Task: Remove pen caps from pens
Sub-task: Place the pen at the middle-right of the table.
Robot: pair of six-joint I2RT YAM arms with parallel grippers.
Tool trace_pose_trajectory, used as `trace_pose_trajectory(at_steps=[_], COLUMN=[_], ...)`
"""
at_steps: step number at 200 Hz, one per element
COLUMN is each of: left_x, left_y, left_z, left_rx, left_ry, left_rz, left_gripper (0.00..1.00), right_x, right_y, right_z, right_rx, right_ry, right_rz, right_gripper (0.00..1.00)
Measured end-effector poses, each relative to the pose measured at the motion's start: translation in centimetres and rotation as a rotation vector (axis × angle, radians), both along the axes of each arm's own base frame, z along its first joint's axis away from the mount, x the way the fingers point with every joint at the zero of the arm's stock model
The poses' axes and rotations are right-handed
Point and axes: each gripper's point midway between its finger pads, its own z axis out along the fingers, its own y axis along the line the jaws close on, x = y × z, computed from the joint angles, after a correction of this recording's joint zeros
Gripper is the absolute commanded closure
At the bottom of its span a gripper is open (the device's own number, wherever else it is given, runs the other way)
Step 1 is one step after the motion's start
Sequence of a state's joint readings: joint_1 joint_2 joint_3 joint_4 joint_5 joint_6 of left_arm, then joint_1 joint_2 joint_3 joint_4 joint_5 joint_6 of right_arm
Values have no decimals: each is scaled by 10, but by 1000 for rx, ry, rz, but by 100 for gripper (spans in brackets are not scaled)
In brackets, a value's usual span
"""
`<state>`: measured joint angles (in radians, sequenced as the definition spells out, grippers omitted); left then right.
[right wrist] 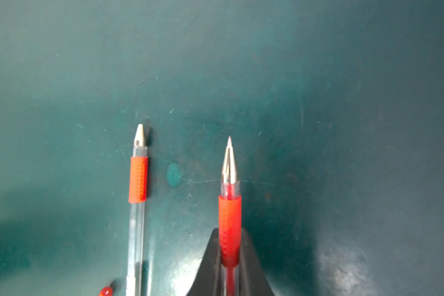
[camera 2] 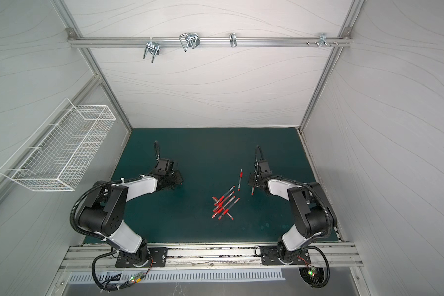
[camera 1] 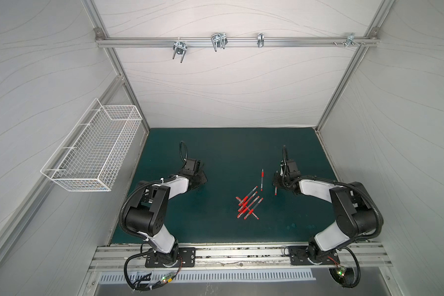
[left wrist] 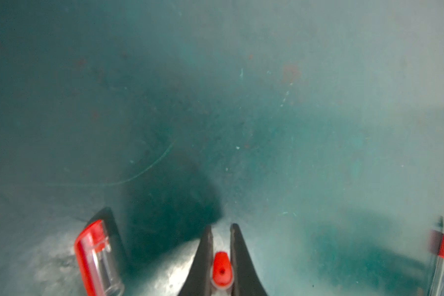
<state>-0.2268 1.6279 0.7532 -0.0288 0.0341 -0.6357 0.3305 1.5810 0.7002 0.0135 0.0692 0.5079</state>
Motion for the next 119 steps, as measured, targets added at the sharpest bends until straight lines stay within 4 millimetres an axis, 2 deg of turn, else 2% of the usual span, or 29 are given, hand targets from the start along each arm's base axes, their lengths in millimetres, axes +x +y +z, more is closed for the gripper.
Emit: trace_pose_trajectory(at_steps=[16, 41, 70, 90, 119], left_x=[-1, 0, 0, 0, -1], left_y=[1, 2, 6, 8, 8], left_z=[0, 0, 4, 11, 34], left_rx=[0, 7, 20, 22, 5], left_ry=[5, 7, 2, -15, -91], left_rz=[3, 6, 23, 29, 31], left_gripper=[68, 55, 49, 47, 45], right_x=[1, 3, -2, -7, -14], right_y=[-1, -2, -5, -7, -3], right_z=[-1, 0, 6, 21, 58], right_rx=[7, 15, 17, 24, 41], right_ry=[5, -2, -19, -65, -186], right_rz=[-5, -13, -12, 0, 43], right_gripper=[68, 62, 53, 48, 45])
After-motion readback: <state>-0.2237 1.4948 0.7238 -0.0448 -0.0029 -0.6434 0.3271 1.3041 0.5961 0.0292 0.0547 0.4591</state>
